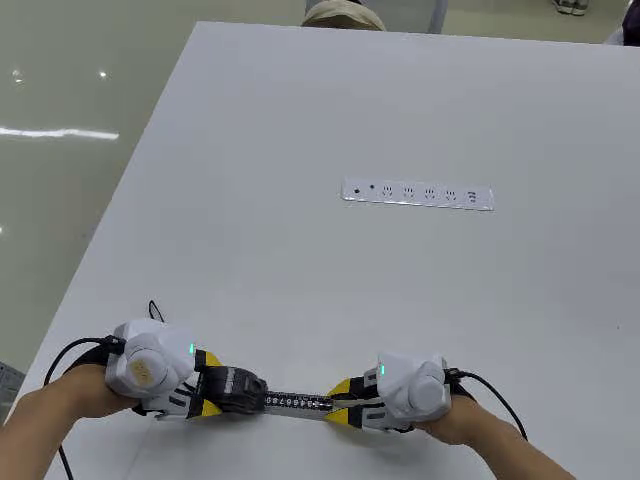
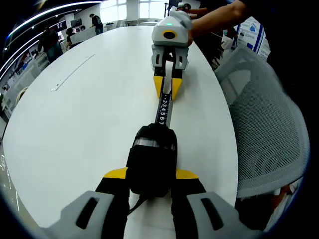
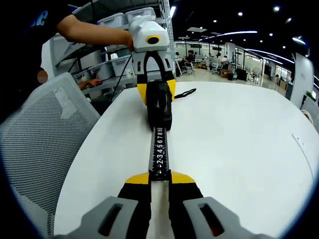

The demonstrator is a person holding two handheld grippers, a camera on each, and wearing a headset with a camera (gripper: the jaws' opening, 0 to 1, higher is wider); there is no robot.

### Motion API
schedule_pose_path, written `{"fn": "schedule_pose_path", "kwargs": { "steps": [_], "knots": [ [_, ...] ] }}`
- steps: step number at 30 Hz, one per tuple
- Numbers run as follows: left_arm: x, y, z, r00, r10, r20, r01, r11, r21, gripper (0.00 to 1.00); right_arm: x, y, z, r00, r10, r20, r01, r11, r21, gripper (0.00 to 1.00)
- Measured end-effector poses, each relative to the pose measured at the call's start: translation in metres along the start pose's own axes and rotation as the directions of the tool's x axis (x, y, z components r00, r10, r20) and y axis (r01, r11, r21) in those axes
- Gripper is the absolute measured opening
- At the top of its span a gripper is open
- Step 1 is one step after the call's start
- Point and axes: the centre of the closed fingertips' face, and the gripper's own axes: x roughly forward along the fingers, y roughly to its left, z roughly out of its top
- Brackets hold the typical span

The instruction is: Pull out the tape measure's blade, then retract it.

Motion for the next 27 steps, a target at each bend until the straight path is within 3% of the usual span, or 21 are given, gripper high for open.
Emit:
{"fn": "schedule_pose_path", "kwargs": {
  "steps": [27],
  "knots": [
    [0.001,-0.001,0.001,1.0,-0.007,0.003,0.007,1.0,-0.006,0.28,-0.024,-0.003,-0.018,0.9999,-0.004,-0.01,0.004,1.0,0.029,0.1]
  ]
}}
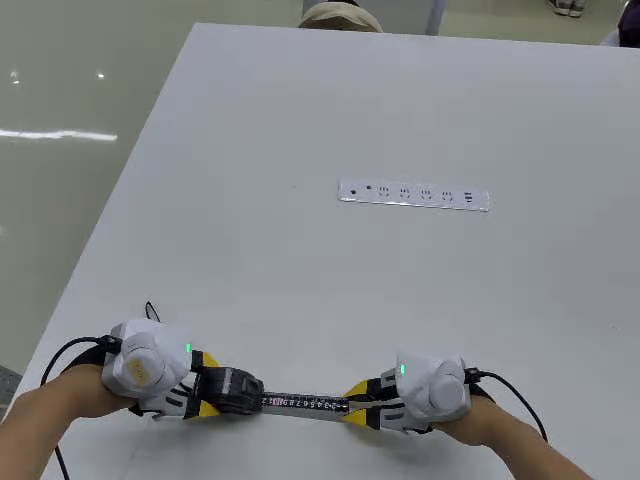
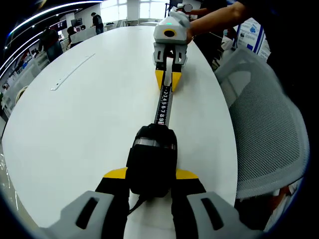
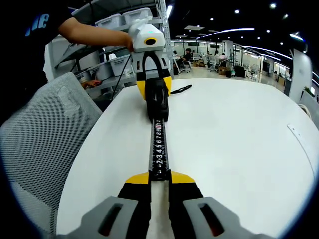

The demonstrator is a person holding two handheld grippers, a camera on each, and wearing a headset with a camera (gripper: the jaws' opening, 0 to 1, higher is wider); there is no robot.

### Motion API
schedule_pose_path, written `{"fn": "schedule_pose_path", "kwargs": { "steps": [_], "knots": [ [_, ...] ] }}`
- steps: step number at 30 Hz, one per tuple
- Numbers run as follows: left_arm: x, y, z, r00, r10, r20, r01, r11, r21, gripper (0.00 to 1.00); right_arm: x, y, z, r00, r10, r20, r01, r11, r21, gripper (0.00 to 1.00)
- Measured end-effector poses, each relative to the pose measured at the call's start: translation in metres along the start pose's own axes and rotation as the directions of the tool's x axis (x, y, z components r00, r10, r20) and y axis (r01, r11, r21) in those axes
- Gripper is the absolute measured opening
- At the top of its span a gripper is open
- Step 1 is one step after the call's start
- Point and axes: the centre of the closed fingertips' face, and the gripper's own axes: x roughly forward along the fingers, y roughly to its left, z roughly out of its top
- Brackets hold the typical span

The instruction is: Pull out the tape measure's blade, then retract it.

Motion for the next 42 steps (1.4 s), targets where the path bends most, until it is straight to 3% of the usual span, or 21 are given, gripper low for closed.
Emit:
{"fn": "schedule_pose_path", "kwargs": {
  "steps": [42],
  "knots": [
    [0.0,0.0,-0.001,0.9999,-0.01,0.003,0.01,1.0,-0.006,0.28,-0.024,-0.004,-0.018,0.9997,0.008,-0.025,-0.008,1.0,0.01,0.1]
  ]
}}
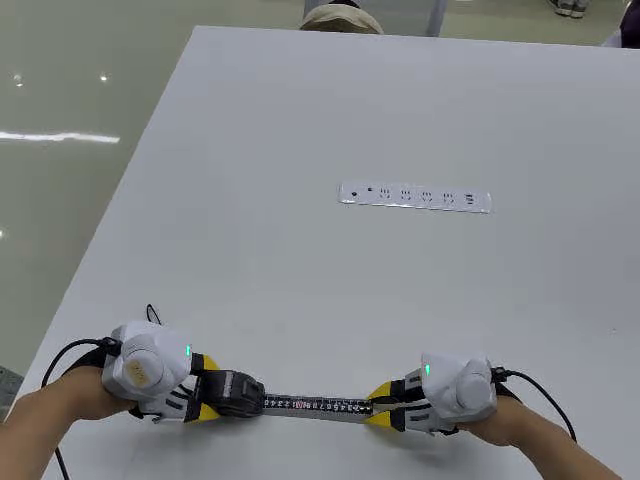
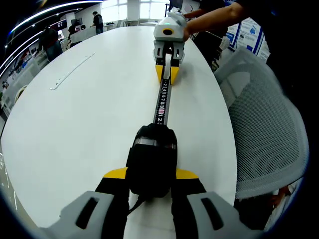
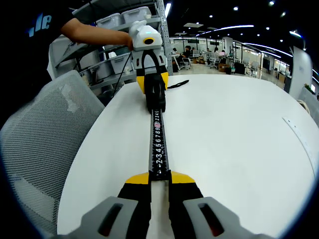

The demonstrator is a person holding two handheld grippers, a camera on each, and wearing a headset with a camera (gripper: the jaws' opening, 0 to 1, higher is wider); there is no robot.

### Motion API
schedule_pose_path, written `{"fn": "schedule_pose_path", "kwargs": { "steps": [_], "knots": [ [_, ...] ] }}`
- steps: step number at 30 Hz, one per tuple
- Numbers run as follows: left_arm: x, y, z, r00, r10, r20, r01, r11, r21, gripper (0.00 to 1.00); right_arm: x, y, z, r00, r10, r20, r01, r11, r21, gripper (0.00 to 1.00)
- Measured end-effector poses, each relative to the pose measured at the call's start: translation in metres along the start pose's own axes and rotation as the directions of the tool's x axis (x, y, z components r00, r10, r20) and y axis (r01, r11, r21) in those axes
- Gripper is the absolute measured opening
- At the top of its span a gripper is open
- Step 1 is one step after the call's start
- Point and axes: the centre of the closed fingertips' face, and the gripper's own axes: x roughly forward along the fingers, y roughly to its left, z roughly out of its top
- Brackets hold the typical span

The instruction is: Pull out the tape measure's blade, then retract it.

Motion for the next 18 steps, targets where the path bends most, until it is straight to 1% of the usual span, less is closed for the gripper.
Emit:
{"fn": "schedule_pose_path", "kwargs": {
  "steps": [18],
  "knots": [
    [0.001,-0.001,0.0,1.0,-0.004,-0.001,0.004,1.0,0.0,0.28,-0.013,-0.001,-0.012,0.9998,-0.009,-0.017,0.009,1.0,0.003,0.1]
  ]
}}
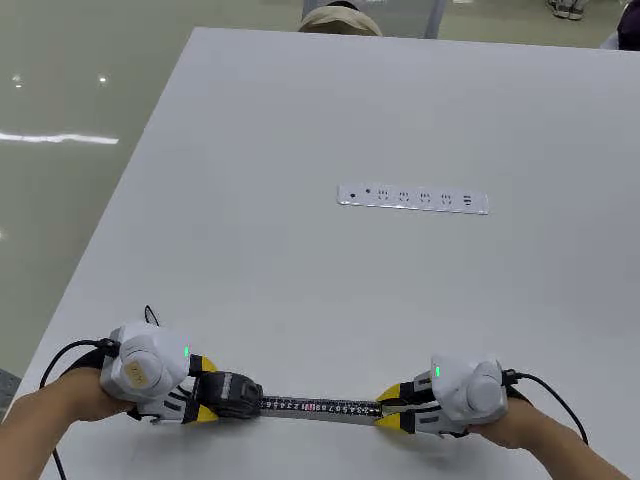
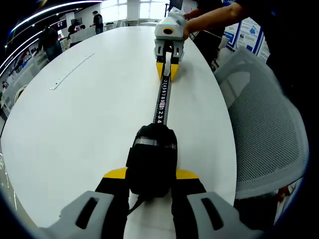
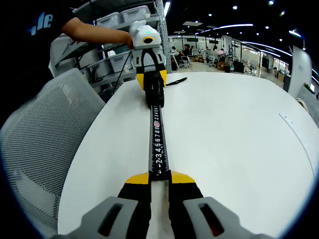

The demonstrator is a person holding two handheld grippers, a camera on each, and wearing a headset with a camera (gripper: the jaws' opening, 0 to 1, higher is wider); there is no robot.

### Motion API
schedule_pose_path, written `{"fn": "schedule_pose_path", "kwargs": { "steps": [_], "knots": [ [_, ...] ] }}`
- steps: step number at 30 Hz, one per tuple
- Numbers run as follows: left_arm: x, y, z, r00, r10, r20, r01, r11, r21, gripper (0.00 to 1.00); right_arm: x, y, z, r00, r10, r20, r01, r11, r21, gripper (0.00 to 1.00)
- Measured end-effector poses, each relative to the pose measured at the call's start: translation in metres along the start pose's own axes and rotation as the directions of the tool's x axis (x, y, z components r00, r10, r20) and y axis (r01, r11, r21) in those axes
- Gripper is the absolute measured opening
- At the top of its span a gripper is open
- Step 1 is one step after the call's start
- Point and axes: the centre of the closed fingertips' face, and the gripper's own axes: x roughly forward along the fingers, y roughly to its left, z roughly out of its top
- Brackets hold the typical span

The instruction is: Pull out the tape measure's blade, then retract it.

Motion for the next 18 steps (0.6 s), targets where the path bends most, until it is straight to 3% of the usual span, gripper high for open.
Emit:
{"fn": "schedule_pose_path", "kwargs": {
  "steps": [18],
  "knots": [
    [0.0001,-0.0003,-0.0007,1.0,-0.002,-0.002,0.002,1.0,-0.001,0.28,-0.0098,-0.0008,-0.0078,0.9999,-0.004,-0.013,0.004,1.0,0.006,0.1]
  ]
}}
